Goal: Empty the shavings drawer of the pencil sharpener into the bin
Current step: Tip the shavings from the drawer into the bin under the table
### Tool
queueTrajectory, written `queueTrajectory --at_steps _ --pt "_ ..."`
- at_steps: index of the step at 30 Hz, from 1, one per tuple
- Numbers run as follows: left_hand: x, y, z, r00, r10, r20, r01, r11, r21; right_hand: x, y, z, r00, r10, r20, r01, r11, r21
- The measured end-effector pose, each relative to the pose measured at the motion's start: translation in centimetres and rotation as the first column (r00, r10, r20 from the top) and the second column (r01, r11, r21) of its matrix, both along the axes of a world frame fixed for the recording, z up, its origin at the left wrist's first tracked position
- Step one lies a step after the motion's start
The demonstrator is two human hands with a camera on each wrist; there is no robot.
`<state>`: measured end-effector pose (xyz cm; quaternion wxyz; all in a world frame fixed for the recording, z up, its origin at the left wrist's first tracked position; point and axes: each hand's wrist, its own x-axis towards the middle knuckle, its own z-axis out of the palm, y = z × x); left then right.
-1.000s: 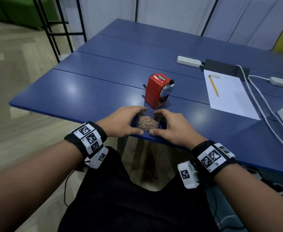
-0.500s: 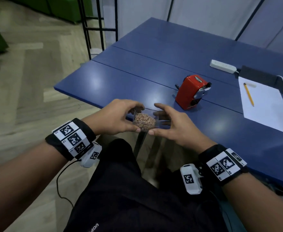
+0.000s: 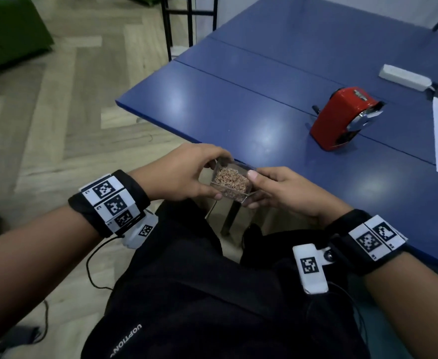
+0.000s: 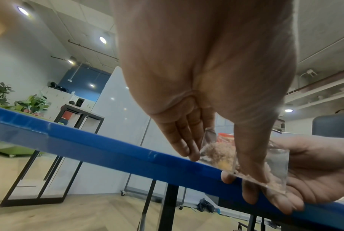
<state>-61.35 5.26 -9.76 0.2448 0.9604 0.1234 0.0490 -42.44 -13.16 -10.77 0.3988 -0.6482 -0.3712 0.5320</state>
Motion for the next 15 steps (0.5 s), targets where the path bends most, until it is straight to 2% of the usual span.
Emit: queueTrajectory --at_steps 3,10,15 --pt "-0.4 -0.1 -0.4 1.000 0.000 -0.025 0.000 1.000 -0.001 -0.3 0.0 -1.1 0.995 -0.027 -0.094 0.025 0.999 -0.024" --pt "-1.6 0.8 -2.4 0.996 -0.004 -0.087 -0.001 0.998 -0.059 -0.7 1.3 -3.6 0.969 -0.002 -0.246 -0.023 0.995 -0.097" --pt "-2.4 3.7 -4.9 0.968 0.007 -0.252 -0.027 0.997 -0.074 -1.6 3.9 -6.4 0.951 -0.050 -0.305 -0.004 0.985 -0.175"
